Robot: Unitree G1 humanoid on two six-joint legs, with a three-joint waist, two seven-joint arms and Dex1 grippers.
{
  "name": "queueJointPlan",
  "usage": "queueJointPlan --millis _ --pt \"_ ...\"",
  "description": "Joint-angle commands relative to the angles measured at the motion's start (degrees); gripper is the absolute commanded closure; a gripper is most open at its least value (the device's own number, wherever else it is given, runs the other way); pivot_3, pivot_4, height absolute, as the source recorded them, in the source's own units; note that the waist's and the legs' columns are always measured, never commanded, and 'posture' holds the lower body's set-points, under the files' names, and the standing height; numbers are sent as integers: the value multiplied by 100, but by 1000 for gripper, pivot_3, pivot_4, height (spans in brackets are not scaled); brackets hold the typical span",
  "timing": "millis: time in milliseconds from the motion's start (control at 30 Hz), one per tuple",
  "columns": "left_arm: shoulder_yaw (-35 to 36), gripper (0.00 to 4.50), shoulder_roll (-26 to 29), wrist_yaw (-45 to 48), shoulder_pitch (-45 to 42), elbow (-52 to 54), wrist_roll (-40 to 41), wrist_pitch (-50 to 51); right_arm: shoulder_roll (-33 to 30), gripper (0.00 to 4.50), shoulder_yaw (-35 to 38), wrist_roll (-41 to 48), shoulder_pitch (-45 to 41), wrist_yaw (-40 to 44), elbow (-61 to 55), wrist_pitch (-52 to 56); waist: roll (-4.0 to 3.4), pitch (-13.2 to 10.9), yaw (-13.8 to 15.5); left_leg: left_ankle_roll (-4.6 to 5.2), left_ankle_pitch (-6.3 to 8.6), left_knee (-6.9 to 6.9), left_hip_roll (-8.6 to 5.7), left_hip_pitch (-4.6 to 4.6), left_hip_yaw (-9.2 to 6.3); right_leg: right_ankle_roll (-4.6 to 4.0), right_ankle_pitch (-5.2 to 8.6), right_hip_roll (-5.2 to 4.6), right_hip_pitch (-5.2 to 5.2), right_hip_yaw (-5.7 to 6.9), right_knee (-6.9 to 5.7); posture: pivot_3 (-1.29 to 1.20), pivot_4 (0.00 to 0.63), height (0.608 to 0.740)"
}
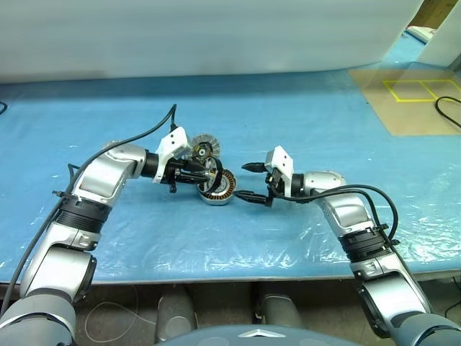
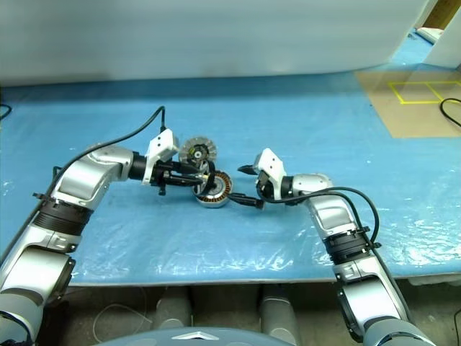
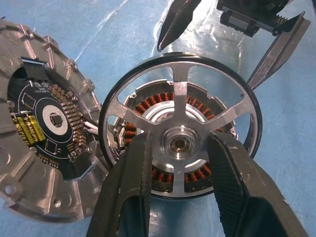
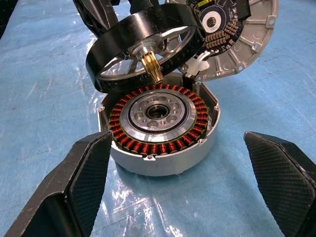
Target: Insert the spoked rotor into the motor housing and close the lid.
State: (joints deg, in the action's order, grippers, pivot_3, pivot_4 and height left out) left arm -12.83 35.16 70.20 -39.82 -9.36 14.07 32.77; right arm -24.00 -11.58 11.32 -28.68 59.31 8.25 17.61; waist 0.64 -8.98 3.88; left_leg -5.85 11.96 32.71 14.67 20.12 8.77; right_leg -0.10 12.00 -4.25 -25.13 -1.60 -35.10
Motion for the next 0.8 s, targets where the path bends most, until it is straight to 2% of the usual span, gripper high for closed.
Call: queueJointPlan --millis 33,667,700,733,800 --pt "50 3184 50 -12 27 165 36 22 2 0 41 52 -45 6 -55 -80 0 0 0 0 0 0 0 0 0 0 0 0 0 0 0 0 150 740" --pt "3 3184 98 46 53 198 37 120 -3 0 52 50 -45 -14 -61 -97 0 0 0 0 0 0 0 0 0 0 0 0 0 0 0 0 150 740" --pt "12 2461 95 32 54 199 35 116 -2 0 49 48 -42 -15 -64 -98 0 0 0 0 0 0 0 0 0 0 0 0 0 0 0 0 150 740" --pt "32 2272 87 -11 45 183 16 91 -1 0 49 49 -41 -16 -64 -98 0 0 0 0 0 0 0 0 0 0 0 0 0 0 0 0 150 740" --pt "59 1565 78 -88 12 129 -35 27 2 0 49 51 -43 -15 -61 -100 0 0 2 0 0 0 0 0 0 0 0 0 0 0 0 0 150 740"
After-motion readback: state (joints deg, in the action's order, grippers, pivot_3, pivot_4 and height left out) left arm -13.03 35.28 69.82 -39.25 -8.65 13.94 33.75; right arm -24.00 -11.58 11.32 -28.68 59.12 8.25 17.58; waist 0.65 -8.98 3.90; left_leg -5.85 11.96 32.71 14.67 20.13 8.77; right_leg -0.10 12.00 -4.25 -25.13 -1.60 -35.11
